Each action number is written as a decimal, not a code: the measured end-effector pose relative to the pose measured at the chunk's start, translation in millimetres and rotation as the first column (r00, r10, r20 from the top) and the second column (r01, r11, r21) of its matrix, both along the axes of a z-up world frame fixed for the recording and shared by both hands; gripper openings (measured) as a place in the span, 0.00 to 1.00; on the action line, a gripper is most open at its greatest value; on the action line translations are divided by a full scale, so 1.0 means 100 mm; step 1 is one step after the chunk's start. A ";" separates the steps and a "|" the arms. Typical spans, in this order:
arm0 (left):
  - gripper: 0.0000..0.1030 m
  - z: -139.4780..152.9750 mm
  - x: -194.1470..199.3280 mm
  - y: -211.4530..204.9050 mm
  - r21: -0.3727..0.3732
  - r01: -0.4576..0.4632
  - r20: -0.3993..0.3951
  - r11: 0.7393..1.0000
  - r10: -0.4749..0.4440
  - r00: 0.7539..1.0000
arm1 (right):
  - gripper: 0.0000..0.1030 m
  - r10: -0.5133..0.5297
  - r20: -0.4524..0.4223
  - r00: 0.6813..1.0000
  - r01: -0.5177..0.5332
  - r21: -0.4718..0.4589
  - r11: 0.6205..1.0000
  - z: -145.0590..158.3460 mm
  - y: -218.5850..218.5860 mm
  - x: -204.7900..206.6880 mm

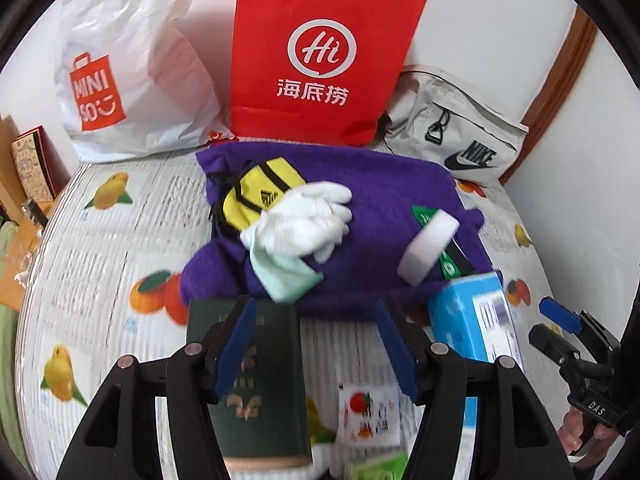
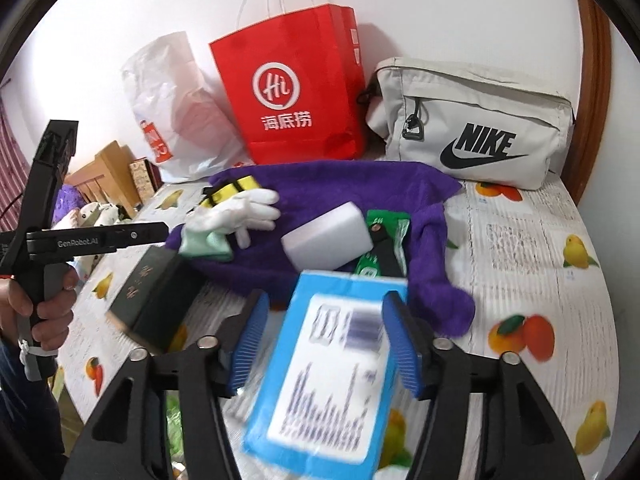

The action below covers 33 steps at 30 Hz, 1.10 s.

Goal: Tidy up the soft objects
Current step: 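Open both tools to drop the cloth and strap onto the towel, then reach the right tool down and grasp the clear plastic bag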

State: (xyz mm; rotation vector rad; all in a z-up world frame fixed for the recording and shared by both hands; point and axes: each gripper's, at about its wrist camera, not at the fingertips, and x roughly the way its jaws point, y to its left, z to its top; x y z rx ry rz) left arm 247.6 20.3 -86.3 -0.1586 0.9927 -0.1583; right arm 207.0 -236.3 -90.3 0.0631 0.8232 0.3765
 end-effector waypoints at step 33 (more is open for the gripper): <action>0.59 -0.59 -1.25 0.42 -0.014 -0.039 -0.069 0.999 0.038 0.997 | 0.91 0.071 -0.157 0.985 -0.075 -0.020 0.997 -0.98 0.61 -1.01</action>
